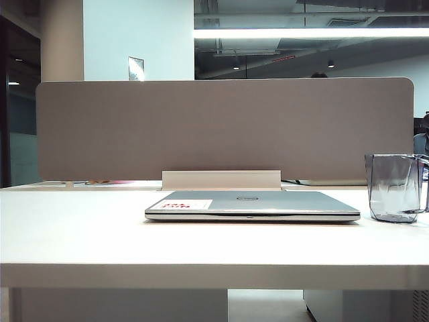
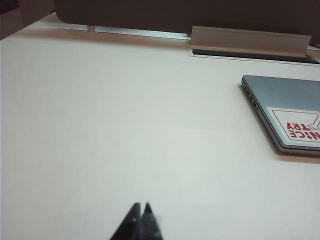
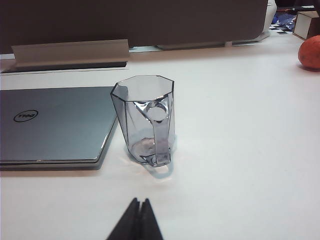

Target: Pick up the water cup and place it on the side of the laptop close to you.

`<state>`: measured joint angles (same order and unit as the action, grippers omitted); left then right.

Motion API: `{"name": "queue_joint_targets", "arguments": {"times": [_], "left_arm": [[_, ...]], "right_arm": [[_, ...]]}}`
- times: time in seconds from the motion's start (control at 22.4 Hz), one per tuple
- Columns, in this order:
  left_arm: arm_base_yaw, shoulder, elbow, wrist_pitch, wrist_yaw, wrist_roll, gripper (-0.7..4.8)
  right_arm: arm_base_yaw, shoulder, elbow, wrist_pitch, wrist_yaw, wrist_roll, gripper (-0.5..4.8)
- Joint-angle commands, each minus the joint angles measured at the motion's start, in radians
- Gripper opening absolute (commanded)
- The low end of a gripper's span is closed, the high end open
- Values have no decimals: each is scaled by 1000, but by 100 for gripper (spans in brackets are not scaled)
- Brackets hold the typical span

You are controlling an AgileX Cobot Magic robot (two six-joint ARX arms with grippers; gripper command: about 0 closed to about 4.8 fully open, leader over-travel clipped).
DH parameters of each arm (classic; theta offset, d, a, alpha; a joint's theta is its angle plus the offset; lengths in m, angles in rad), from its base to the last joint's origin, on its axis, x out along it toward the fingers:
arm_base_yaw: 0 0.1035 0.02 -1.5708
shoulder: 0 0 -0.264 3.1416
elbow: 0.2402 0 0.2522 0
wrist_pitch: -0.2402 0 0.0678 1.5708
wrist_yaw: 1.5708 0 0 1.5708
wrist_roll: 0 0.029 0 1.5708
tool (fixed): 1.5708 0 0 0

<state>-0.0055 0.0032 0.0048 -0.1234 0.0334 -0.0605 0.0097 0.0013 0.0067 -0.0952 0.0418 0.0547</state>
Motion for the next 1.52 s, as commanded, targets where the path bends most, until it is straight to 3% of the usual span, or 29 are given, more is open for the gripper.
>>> {"name": "queue_joint_targets", "arguments": {"times": [0.04,1.07,1.52], "left_arm": [[0,1,3,12,-3,0,-3],[0,1,3,12,-3,-1,-3],[0,1,3,12,-3,-3,-3]], "right_arm": [[1,-2,-6,13,2,-3,-5],[1,-2,-2,47,-14,50,-5],[1,2,89,39,13,50,-5]]}}
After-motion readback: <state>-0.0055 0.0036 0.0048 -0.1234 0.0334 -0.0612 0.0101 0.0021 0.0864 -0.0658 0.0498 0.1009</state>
